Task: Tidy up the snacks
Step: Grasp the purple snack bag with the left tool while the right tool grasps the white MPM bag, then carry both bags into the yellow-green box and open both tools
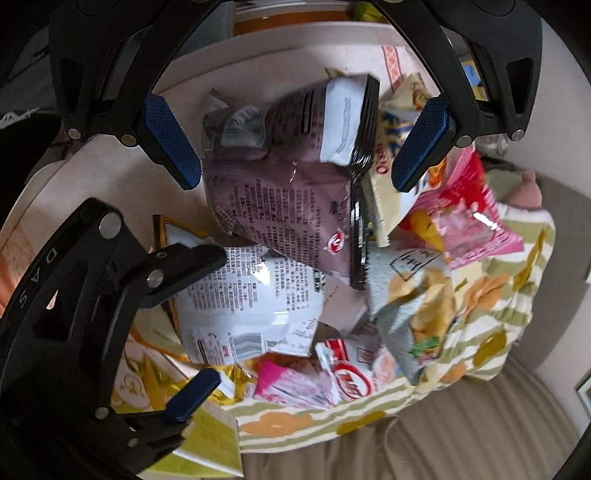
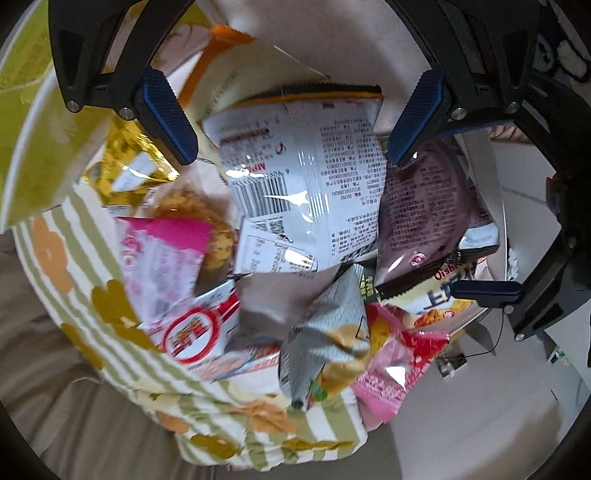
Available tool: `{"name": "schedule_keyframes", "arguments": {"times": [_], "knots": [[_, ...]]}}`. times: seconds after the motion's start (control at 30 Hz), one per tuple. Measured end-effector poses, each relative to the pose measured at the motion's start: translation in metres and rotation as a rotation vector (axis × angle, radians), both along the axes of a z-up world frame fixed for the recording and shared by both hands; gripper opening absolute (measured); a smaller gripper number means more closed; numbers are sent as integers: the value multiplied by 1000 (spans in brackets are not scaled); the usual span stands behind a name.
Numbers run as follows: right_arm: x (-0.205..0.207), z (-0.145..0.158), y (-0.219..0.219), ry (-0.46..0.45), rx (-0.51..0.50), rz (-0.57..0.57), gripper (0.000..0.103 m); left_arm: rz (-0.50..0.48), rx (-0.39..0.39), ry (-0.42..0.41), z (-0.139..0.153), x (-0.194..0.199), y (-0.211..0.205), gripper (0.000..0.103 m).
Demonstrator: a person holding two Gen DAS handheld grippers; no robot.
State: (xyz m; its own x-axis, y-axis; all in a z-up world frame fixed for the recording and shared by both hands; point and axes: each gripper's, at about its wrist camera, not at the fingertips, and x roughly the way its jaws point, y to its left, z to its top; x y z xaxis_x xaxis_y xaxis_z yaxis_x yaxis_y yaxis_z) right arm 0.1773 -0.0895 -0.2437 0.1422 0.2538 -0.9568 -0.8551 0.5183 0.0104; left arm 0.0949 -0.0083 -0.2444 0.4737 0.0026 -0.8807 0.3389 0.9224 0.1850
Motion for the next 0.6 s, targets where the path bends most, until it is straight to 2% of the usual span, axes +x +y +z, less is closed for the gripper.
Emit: {"name": "schedule_keyframes", "arguments": {"times": [0.27, 0.4, 0.6], "knots": [[9, -17, 5, 80, -1, 24, 102, -79, -10, 33, -13, 8, -5, 101], [11, -23, 9, 98, -7, 25, 102, -123, -19, 49, -13, 6, -10, 92], [23, -29, 16, 125, 8, -8, 102, -115, -79, 88, -10, 10, -2, 78]]}}
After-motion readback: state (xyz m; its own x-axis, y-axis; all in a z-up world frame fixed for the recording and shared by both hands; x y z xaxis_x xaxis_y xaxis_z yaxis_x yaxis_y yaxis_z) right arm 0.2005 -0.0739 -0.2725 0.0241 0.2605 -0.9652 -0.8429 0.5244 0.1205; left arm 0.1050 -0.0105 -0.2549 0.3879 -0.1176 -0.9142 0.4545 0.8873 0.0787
